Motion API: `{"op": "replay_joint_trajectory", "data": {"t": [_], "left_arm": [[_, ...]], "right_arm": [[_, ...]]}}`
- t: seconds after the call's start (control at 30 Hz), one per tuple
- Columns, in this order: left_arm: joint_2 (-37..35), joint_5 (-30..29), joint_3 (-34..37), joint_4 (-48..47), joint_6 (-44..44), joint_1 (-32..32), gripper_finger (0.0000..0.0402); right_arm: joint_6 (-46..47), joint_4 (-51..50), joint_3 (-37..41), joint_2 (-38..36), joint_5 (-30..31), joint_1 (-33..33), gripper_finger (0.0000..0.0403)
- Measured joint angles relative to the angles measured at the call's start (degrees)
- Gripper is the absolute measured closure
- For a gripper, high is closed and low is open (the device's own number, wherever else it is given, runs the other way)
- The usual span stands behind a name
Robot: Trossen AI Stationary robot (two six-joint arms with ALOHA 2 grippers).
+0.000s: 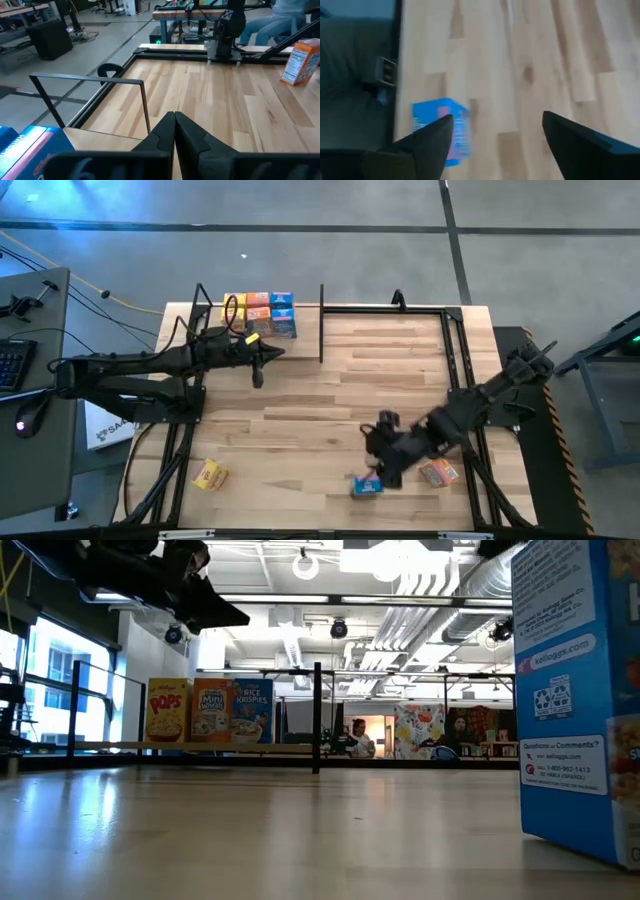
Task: Stack cereal on shelf
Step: Put the blue cereal box on the shelf aligned with the other blue cereal boxes
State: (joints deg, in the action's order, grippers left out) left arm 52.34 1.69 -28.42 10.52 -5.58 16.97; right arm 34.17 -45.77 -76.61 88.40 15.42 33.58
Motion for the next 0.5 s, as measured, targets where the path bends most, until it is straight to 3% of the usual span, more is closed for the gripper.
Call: {"op": "replay_joint_trajectory", "data": {"t": [0.23, 0.5], "left_arm": [[0.0, -0.7, 0.0, -0.7, 0.0, 0.0, 0.0401], [0.0, -1.0, 0.0, -1.3, 0.7, 0.0, 0.0401]], "right_arm": [[7.2, -1.6, -3.0, 5.4, 2.0, 7.0, 0.0081], [8.0, -1.3, -3.7, 10.4, -0.3, 7.7, 0.0081]]}}
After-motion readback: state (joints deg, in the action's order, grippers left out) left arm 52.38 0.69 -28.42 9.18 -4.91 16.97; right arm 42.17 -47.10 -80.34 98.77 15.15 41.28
